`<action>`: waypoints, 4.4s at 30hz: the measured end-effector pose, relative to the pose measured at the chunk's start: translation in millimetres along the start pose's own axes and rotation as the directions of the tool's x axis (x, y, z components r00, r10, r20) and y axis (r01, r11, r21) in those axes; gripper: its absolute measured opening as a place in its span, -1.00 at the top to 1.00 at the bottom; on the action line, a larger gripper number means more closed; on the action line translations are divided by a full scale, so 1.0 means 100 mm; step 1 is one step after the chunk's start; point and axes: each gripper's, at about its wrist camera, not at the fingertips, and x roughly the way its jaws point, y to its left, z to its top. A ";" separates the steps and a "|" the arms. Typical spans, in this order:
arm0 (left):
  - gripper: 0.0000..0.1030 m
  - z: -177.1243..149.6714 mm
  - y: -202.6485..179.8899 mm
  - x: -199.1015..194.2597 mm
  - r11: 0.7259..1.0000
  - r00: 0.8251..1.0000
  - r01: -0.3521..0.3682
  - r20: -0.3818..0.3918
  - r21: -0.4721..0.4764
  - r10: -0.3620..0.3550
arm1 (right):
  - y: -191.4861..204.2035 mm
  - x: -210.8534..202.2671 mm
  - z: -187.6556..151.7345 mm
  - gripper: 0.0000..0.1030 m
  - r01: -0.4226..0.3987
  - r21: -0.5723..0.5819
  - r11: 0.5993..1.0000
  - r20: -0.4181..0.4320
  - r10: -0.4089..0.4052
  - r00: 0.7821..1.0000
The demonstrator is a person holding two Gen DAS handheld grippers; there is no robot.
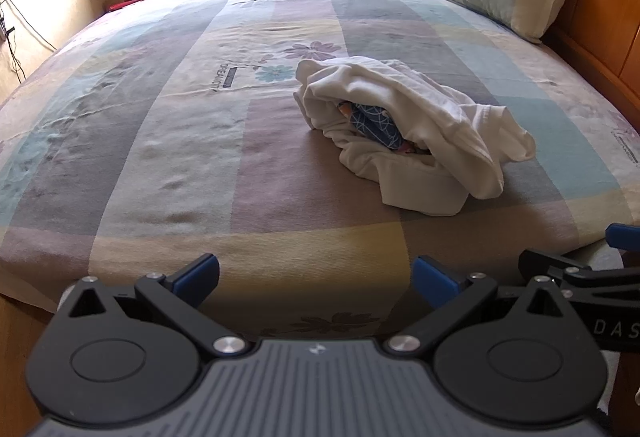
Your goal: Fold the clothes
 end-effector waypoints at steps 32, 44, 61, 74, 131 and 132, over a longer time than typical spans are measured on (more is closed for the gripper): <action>-0.99 -0.01 -0.02 -0.02 1.000 1.000 0.005 0.006 -0.015 -0.005 | 0.01 -0.07 0.01 -1.00 0.009 -0.015 1.000 0.013 -0.008 1.000; -0.99 -0.01 -0.02 -0.03 1.000 1.000 0.004 0.009 -0.016 -0.003 | 0.02 -0.09 0.00 -1.00 0.009 -0.018 1.000 0.020 -0.009 1.000; -0.99 0.00 -0.01 -0.03 0.999 1.000 -0.010 0.009 -0.032 0.010 | 0.05 -0.12 0.02 -1.00 0.011 -0.028 1.000 0.027 -0.011 1.000; -0.99 0.03 0.00 -0.02 0.999 1.000 -0.007 0.011 -0.034 0.007 | 0.06 -0.12 0.05 -1.00 0.006 -0.040 0.999 0.032 -0.004 0.999; -0.99 0.97 -0.19 1.25 0.990 0.993 0.090 -0.090 0.108 -0.080 | -0.46 1.24 1.00 -1.00 -0.019 -0.040 0.999 -0.020 0.018 1.000; -0.99 0.99 -0.19 1.25 0.990 0.994 0.084 -0.085 0.113 -0.075 | -0.45 1.26 1.07 -1.00 -0.016 -0.047 0.999 -0.011 0.016 1.000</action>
